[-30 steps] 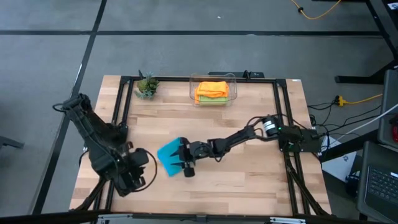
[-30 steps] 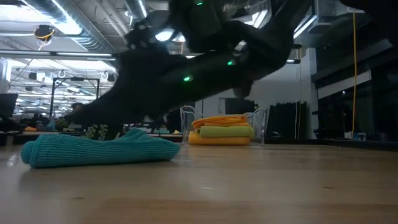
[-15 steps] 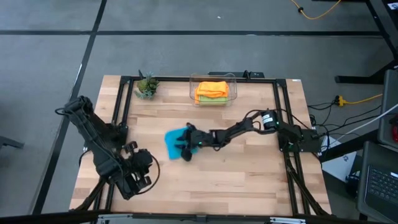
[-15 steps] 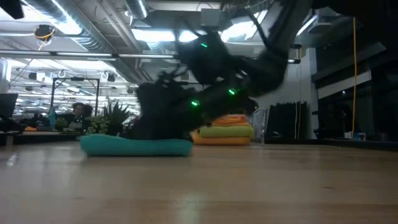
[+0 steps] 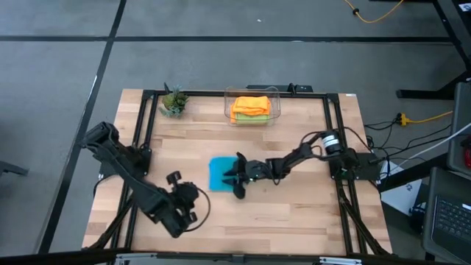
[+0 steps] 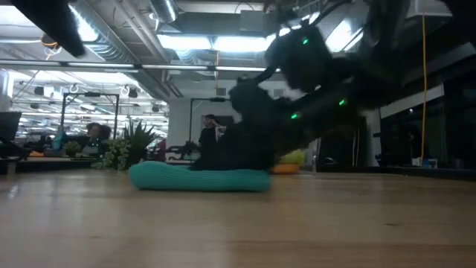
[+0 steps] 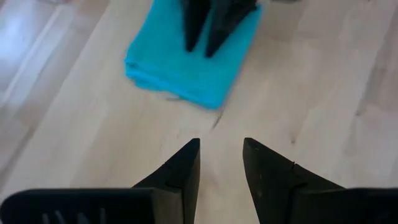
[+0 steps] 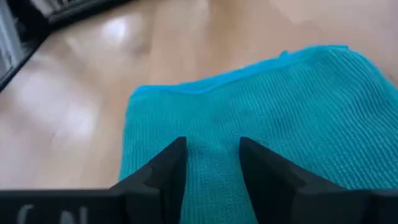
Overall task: Fold microfiber towels
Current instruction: Fold the blue microfiber cloth
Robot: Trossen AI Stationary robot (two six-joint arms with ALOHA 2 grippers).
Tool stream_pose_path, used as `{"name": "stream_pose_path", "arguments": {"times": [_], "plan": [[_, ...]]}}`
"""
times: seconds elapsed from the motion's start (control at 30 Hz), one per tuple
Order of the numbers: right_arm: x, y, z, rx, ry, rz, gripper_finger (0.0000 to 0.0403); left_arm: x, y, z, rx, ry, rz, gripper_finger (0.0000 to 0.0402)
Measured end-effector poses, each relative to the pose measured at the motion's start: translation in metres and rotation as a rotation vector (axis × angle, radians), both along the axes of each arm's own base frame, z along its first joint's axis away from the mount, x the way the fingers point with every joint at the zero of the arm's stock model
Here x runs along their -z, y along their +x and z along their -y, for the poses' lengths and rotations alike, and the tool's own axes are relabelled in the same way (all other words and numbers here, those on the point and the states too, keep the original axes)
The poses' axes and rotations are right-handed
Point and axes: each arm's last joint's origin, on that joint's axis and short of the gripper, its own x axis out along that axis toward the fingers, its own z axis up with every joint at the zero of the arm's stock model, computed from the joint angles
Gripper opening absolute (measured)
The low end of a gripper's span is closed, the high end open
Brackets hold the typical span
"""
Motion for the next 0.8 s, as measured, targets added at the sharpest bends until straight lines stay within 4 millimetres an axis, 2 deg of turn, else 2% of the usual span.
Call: {"name": "stream_pose_path", "arguments": {"times": [0.1, 0.2, 0.43, 0.57, 0.8], "plan": [[-0.021, -0.012, -0.008, -0.03, -0.004, -0.008, 0.0148, 0.009, 0.014, -0.003, 0.03, 0.036, -0.023, 0.0116], [-0.056, -0.02, -0.015, -0.054, 0.001, 0.062, 0.0145, 0.017, 0.029, -0.008, 0.077, 0.072, -0.041, 0.0115], [-0.095, -0.053, -0.025, -0.098, -0.085, 0.048, 0.0144, 0.023, 0.056, -0.019, 0.235, 0.148, -0.047, 0.0116], [-0.088, -0.071, -0.029, -0.127, -0.132, -0.079, 0.0144, 0.03, 0.064, -0.029, 0.267, 0.103, -0.073, 0.0117], [-0.078, -0.08, -0.04, -0.19, -0.169, -0.151, 0.0144, 0.045, 0.073, -0.051, 0.217, 0.067, -0.086, 0.0118]]}}
